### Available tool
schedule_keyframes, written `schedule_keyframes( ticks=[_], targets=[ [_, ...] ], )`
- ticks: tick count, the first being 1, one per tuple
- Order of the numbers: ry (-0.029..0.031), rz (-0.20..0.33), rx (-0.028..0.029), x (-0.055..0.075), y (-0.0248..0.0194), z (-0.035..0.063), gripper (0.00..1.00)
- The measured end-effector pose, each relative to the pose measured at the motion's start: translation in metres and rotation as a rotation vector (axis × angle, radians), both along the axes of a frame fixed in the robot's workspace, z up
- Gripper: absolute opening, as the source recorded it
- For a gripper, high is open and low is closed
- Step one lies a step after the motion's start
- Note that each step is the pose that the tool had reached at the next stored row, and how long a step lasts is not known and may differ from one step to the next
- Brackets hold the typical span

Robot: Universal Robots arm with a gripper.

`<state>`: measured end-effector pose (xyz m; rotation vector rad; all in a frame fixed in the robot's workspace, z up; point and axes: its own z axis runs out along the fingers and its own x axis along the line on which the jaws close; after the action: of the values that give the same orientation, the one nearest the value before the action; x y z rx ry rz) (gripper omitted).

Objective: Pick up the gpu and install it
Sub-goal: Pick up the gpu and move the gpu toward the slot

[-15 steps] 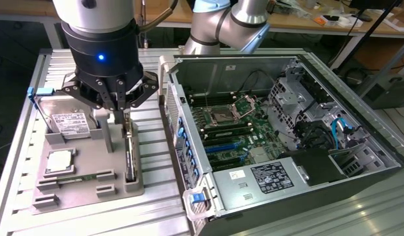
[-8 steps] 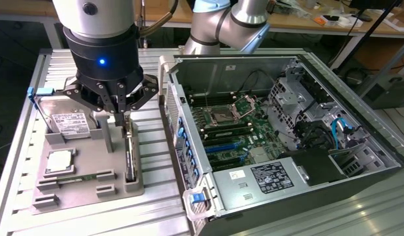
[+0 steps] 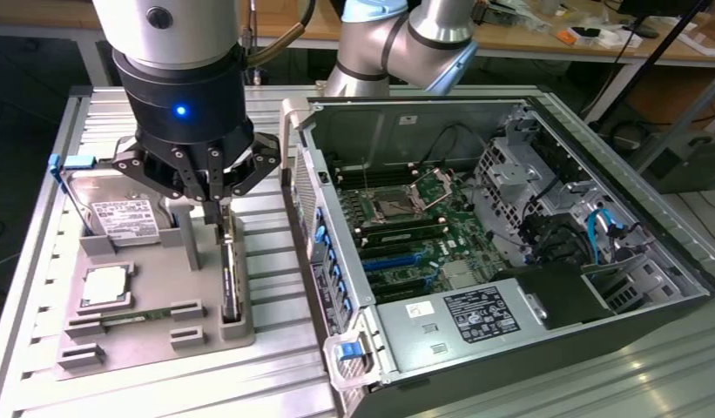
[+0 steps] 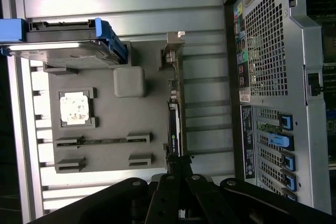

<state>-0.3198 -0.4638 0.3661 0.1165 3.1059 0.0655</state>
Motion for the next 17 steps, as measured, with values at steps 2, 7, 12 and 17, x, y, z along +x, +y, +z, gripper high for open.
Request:
schedule_keyframes(
  ticks=[2,7,12,17],
  targets=[
    [0.0,0.0,0.0,0.0,0.0,0.0,0.11],
    [0.0,0.0,0.0,0.0,0.0,0.0,0.11],
    [0.0,0.0,0.0001,0.0,0.0,0.0,0.29],
    [0.0,0.0,0.0,0.0,0.0,0.0,0.48]
  ],
)
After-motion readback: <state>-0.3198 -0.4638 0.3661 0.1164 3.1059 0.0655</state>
